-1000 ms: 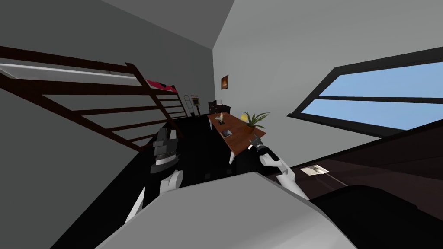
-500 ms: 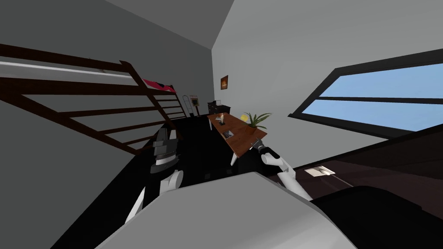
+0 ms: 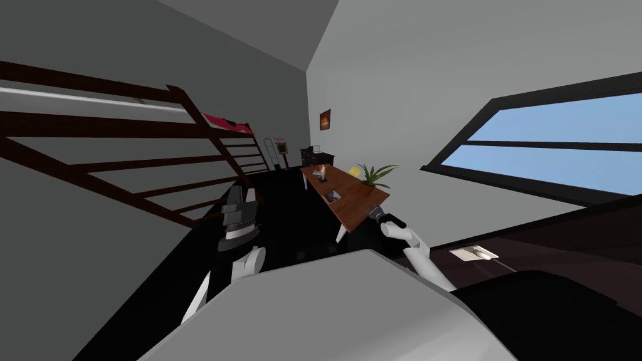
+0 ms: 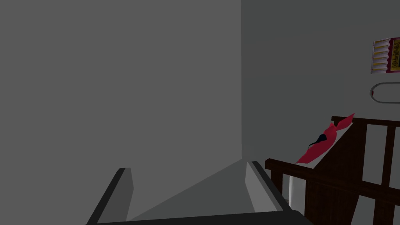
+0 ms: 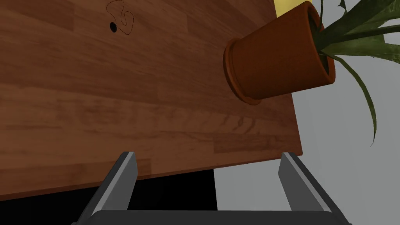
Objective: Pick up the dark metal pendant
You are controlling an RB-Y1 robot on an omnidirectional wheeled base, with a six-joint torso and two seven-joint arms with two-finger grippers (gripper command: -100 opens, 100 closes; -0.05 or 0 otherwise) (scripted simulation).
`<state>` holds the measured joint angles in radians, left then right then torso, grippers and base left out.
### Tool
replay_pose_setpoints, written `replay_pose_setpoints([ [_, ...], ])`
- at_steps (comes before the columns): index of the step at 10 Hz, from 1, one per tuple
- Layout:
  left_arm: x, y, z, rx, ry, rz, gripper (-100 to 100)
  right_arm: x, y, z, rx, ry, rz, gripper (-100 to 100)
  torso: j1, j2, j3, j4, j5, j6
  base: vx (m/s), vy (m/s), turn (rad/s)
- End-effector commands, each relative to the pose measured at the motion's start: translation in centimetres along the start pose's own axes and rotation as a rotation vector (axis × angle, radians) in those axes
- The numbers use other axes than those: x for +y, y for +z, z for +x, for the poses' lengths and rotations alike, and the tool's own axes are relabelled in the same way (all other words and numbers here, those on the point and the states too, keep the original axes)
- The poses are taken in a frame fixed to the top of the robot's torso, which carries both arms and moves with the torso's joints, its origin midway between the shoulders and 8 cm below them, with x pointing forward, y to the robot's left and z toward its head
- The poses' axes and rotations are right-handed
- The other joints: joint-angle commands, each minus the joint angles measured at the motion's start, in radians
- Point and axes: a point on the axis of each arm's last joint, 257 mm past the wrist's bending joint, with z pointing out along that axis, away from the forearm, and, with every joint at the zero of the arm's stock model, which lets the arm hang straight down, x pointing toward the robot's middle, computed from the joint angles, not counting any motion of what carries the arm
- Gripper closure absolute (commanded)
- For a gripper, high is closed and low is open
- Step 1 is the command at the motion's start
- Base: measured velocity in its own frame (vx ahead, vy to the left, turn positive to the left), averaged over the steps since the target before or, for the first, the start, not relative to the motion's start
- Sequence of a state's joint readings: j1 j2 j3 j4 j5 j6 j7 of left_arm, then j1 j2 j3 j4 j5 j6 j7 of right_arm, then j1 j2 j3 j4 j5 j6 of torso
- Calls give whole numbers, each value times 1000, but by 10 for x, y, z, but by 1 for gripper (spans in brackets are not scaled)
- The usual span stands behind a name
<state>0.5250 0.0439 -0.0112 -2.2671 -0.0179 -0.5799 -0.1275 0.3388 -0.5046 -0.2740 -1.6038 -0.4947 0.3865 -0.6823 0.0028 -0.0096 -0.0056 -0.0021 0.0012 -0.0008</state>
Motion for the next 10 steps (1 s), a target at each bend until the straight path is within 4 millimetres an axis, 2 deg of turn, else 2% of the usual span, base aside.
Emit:
replay_pose_setpoints([
  [1,0,0,0,0,0,0,0,-2,6,-19,-49,80,40,-100,0,0,0,0,0,0,130,61,-13],
  [5,0,0,0,0,0,0,0,-18,11,-70,-185,240,122,-100,-2,-1,-1,0,0,0,118,52,0],
  [10,0,0,0,0,0,0,0,-38,7,-112,-324,415,201,-100,-1,-2,-1,0,0,0,116,44,11],
])
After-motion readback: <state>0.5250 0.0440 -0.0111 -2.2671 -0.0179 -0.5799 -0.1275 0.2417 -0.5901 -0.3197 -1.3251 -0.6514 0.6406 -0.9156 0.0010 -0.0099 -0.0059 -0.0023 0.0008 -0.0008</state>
